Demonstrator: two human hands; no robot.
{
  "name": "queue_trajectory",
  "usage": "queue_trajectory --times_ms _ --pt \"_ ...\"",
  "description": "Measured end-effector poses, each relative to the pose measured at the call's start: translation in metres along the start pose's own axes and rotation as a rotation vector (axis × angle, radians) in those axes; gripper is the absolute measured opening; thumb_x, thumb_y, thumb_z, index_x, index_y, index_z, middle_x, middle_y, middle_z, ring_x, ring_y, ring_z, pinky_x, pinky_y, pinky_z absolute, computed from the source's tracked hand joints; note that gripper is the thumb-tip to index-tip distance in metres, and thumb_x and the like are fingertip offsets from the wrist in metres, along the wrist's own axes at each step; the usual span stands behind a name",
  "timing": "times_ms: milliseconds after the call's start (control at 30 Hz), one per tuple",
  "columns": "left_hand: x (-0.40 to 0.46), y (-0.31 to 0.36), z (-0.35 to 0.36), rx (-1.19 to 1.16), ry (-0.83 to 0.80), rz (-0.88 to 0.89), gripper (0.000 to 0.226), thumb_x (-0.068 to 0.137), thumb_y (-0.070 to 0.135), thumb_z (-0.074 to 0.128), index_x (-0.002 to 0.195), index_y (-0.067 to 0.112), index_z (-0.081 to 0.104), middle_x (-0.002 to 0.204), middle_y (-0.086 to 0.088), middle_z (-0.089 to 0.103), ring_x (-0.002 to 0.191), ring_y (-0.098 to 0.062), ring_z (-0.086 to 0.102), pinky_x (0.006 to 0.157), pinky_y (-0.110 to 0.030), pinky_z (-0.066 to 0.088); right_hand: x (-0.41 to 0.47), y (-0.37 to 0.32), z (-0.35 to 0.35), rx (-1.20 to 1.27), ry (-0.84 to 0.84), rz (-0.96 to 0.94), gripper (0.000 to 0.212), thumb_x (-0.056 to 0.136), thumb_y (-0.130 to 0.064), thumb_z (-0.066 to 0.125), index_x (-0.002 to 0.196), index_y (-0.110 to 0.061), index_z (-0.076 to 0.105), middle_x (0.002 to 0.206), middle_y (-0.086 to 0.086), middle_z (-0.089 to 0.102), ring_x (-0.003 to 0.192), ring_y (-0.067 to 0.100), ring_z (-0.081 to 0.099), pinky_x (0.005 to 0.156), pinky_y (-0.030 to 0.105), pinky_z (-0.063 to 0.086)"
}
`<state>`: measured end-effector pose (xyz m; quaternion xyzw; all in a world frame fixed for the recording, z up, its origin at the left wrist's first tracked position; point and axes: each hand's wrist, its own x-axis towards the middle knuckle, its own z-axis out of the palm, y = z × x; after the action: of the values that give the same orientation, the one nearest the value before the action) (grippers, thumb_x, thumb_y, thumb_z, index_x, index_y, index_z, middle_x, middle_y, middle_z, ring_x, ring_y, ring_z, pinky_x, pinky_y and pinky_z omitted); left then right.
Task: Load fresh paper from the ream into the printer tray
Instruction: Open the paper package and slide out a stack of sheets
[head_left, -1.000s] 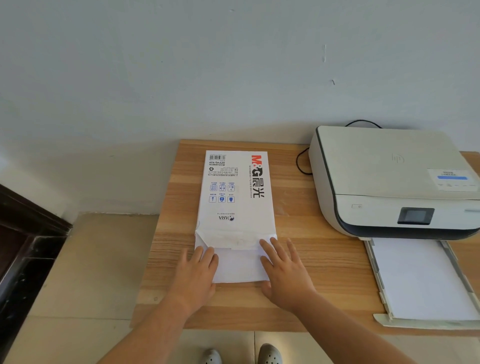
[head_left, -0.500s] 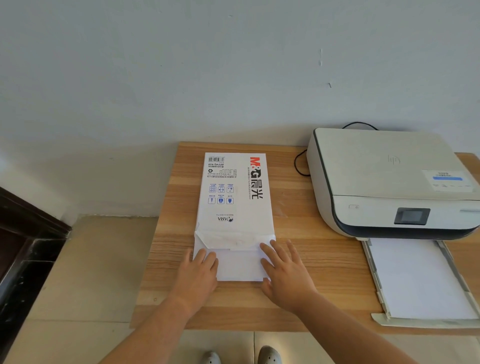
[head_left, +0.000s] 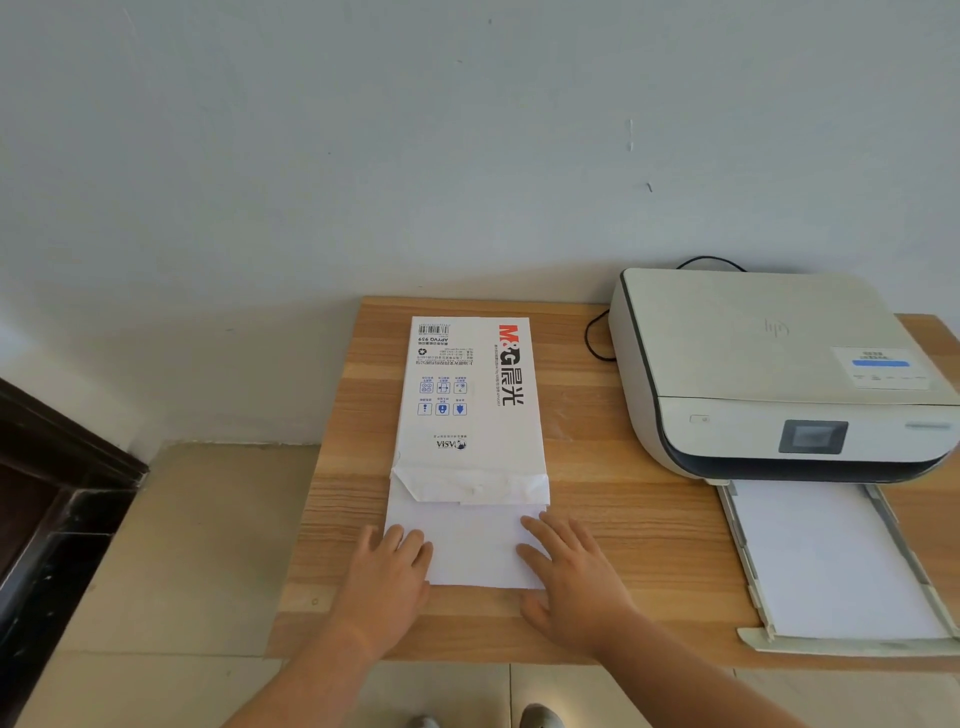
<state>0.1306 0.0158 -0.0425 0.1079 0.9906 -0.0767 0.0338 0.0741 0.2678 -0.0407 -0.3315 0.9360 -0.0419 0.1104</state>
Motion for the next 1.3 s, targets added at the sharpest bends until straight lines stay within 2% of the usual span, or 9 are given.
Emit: queue_trajectory --times_ms 100,300,567,833,967,1067,1133,1233,1300 --pt "-0.001 0.001 -0.002 -0.024 -0.027 -0.029 0.034 0.067 0.035 0.072 0.093 0.014 0.07 0.088 -0.001 0.06 0.08 -0.023 0.055 0.076 -0.046 0.045 0.002 -0.002 -0.008 0.334 0.013 0.219 0.063 0.086 -0.062 0.043 0.14 -0.029 0.042 0.153 -0.01 0.027 0.143 0.016 0.023 0.117 0.038 0.024" --pt "0.0 0.004 -0.009 -0.104 -0.068 -0.068 0.035 0.058 0.039 0.074 0.088 0.019 0.07 0.092 0.002 0.061 0.08 -0.02 0.057 0.07 -0.041 0.049 0.025 -0.006 -0.02 0.733 0.011 0.655 0.041 0.094 -0.041 0.049 0.131 -0.024 0.047 0.128 -0.002 0.05 0.098 0.011 0.05 0.087 0.031 0.051" --pt "0.004 -0.002 -0.014 -0.137 -0.094 -0.103 0.039 0.054 0.047 0.063 0.085 0.024 0.069 0.102 0.001 0.061 0.086 -0.021 0.059 0.074 -0.044 0.051 0.044 -0.004 -0.023 0.887 -0.08 0.822 0.042 0.094 -0.036 0.052 0.13 -0.016 0.046 0.116 -0.001 0.06 0.088 0.015 0.057 0.059 0.025 0.046" --pt "0.007 -0.007 -0.017 -0.156 -0.201 -0.168 0.057 0.05 0.055 0.048 0.095 0.026 0.068 0.115 -0.003 0.06 0.09 -0.028 0.063 0.083 -0.056 0.051 0.051 0.001 -0.022 1.083 -0.113 0.938 0.024 0.094 -0.027 0.052 0.113 -0.018 0.064 0.097 0.0 0.067 0.091 0.021 0.064 0.084 0.04 0.056" --pt "0.011 -0.011 -0.018 -0.197 -0.261 -0.153 0.064 0.055 0.064 0.047 0.103 0.027 0.067 0.123 -0.004 0.058 0.101 -0.031 0.062 0.086 -0.061 0.048 0.053 0.0 -0.021 1.218 -0.133 0.988 0.016 0.094 -0.023 0.052 0.102 -0.017 0.064 0.099 0.004 0.068 0.093 0.025 0.065 0.087 0.044 0.056" --pt "0.014 -0.014 -0.018 -0.176 -0.274 -0.123 0.084 0.064 0.079 0.032 0.132 0.033 0.046 0.148 0.0 0.028 0.133 -0.03 0.036 0.109 -0.06 0.021 0.052 0.0 -0.021 1.31 -0.147 1.023 0.011 0.095 -0.02 0.05 0.09 -0.02 0.06 0.1 0.006 0.068 0.091 0.026 0.066 0.086 0.046 0.057" --pt "0.015 -0.016 -0.021 -0.194 -0.302 -0.161 0.092 0.065 0.085 0.025 0.14 0.034 0.033 0.154 0.004 0.016 0.14 -0.024 0.022 0.115 -0.053 0.009 0.052 0.0 -0.021 1.341 -0.158 1.026 0.012 0.095 -0.019 0.05 0.089 -0.02 0.06 0.099 0.007 0.068 0.091 0.027 0.067 0.088 0.048 0.056" --pt "0.019 -0.016 -0.022 -0.256 -0.134 -0.331 0.067 0.079 0.071 0.035 0.125 0.025 0.053 0.134 0.0 0.048 0.116 -0.025 0.051 0.098 -0.044 0.039 0.051 0.001 -0.022 1.375 -0.178 1.027 0.013 0.096 -0.017 0.051 0.088 -0.021 0.06 0.1 0.007 0.069 0.093 0.027 0.066 0.089 0.049 0.055" --pt "0.025 -0.019 -0.021 -0.402 -0.1 -0.524 0.048 0.086 0.054 0.046 0.12 0.021 0.051 0.121 -0.002 0.054 0.105 -0.025 0.054 0.088 -0.04 0.045 0.049 0.0 -0.022 1.405 -0.188 1.03 0.014 0.096 -0.016 0.051 0.088 -0.022 0.06 0.102 0.006 0.069 0.094 0.026 0.066 0.088 0.046 0.056"
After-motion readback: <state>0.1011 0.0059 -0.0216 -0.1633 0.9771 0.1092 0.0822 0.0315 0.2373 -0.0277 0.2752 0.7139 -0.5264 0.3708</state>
